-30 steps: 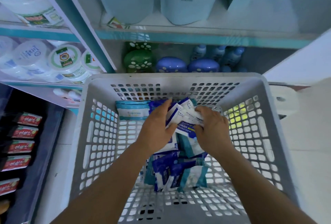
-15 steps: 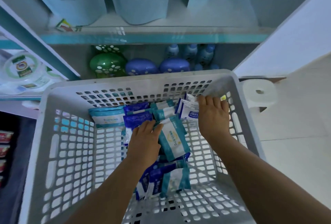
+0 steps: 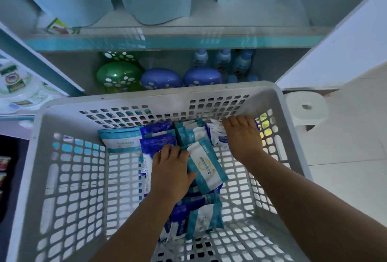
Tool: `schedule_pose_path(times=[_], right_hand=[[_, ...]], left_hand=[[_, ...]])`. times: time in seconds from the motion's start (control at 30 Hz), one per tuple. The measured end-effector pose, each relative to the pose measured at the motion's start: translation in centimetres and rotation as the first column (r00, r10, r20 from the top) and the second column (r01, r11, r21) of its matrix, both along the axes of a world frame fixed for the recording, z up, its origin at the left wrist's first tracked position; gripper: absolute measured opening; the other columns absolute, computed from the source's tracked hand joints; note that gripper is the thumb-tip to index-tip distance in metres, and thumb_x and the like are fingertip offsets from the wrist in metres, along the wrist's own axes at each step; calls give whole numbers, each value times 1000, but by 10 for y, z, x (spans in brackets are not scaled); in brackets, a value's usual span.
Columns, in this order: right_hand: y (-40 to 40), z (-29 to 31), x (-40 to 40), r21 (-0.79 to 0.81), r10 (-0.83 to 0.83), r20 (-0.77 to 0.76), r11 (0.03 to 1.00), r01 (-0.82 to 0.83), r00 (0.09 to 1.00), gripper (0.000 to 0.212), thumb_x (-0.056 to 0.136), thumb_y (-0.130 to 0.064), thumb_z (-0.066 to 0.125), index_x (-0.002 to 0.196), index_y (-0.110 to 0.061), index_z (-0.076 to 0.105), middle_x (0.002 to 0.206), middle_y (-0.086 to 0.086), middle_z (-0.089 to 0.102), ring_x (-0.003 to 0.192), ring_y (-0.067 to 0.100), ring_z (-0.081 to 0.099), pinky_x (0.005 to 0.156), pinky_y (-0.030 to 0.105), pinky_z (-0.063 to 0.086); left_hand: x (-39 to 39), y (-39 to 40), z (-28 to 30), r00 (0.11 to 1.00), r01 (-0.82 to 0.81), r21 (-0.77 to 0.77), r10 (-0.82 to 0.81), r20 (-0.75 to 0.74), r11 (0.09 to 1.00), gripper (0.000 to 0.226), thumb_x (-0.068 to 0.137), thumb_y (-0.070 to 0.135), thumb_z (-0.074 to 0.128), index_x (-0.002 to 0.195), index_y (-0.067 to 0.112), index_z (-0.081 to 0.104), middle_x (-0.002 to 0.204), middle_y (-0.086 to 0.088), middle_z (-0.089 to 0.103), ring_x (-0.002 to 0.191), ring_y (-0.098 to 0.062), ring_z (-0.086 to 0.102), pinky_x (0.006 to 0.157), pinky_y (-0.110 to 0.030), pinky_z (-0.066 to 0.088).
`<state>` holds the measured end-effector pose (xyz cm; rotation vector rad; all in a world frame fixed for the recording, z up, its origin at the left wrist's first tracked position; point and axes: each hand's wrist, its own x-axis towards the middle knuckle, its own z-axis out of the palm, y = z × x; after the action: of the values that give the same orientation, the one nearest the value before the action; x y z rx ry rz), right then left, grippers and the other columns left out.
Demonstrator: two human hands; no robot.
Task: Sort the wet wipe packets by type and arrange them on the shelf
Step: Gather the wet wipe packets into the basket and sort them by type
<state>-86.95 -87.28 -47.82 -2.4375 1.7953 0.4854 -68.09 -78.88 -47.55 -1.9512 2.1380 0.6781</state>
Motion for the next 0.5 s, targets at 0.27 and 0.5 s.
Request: schedule_pose_path(times=[0.27,0.5], right_hand=[[-13,-25,2,45,-12,60,999,10,998,62,85,-9,52,143,-20,34,144,1,41,135,24,32,116,35,12],[11,-21,28,67,-179,373,984,166,911,59,87,-11,54,143,-15,35,146,4,40,136,21,33,114,34,22]], left_hand=[[-3,-3,-8,999,0,-54,2,42,999,53,93,51,44,139,27,32,143,4,30,136,-23,17,111,-36,17],[11,5,-5,980,-131,-139,107,-165,982,63,90,36,60,145,21,32,152,-4,24,140,-27,19,116,-36,14]])
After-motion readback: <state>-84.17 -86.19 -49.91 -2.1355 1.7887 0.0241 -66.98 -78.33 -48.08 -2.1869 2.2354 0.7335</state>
